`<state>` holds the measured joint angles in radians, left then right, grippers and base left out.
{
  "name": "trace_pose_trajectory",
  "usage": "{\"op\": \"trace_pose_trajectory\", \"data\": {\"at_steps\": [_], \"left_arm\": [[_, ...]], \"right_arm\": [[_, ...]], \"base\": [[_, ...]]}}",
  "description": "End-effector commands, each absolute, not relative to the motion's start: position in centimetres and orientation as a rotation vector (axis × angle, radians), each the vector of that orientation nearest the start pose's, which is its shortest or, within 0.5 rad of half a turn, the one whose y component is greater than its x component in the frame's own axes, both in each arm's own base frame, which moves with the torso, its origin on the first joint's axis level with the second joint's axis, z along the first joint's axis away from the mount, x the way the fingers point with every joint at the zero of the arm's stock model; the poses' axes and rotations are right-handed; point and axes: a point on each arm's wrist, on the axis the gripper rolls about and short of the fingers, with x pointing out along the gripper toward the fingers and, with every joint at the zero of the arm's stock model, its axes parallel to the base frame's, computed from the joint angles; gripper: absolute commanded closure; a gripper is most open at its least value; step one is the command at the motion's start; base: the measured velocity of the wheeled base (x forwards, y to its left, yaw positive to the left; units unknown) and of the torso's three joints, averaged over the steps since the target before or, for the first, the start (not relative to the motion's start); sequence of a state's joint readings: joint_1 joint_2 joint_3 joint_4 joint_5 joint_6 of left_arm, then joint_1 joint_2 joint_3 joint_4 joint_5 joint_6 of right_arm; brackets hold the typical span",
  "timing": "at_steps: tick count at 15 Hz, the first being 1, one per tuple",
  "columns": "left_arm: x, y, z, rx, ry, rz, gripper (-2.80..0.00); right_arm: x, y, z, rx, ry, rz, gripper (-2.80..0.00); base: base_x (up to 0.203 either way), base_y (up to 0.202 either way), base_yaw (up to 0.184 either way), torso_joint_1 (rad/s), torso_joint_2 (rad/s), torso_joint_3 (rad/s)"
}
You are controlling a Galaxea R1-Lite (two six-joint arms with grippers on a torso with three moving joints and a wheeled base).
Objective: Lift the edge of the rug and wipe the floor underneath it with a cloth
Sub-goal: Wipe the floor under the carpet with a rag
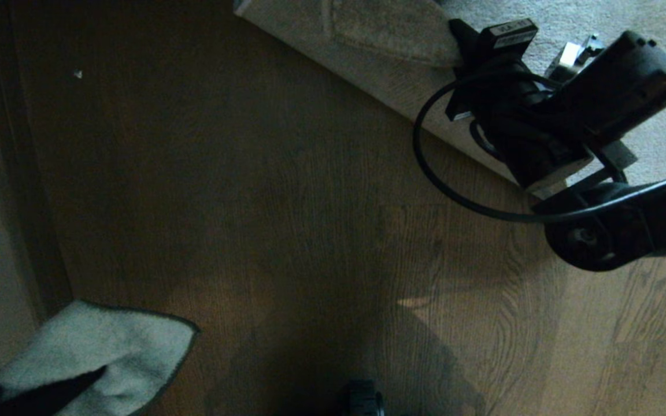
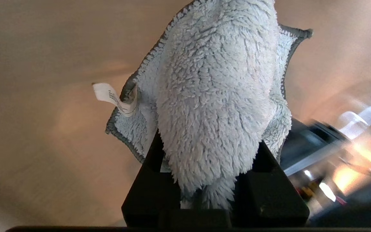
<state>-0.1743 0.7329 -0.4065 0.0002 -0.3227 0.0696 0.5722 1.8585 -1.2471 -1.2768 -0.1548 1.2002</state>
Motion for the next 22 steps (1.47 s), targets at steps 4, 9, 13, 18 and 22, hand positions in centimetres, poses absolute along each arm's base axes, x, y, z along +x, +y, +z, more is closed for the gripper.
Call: {"op": "trace_pose_trajectory", "data": {"at_steps": [4,9,13,18,22], "left_arm": [[13.4,-6.4,17.8,0.08,0.458,-0.723,0.0],[18.4,-12.2,16.7,0.067,0.468,-0.86,0.0],[21.8,-16.2,14.9,0.053,0.397,-0.882,0.0],[24.7,-21.6,13.6,-0.051,0.319,-0.848,0.0],[27.5,-25.7,13.4,-0.102,0.203,-0.85,0.0]], "right_arm": [[30.5,19.1,31.5,1.386,-0.322,0.745,0.0],[31.1,19.4,31.3,1.385,-0.328,0.744,0.0],[31.6,19.7,31.2,1.362,-0.341,0.74,0.0],[31.8,19.9,30.9,1.343,-0.347,0.724,0.0],[32.0,19.8,30.8,1.345,-0.353,0.709,0.0]], "base": [[0.0,0.0,0.0,0.0,0.0,0.0],[0.0,0.0,0.0,0.0,0.0,0.0],[0.0,0.0,0.0,0.0,0.0,0.0],[0.0,0.0,0.0,0.0,0.0,0.0],[0.0,0.0,0.0,0.0,0.0,0.0]]}}
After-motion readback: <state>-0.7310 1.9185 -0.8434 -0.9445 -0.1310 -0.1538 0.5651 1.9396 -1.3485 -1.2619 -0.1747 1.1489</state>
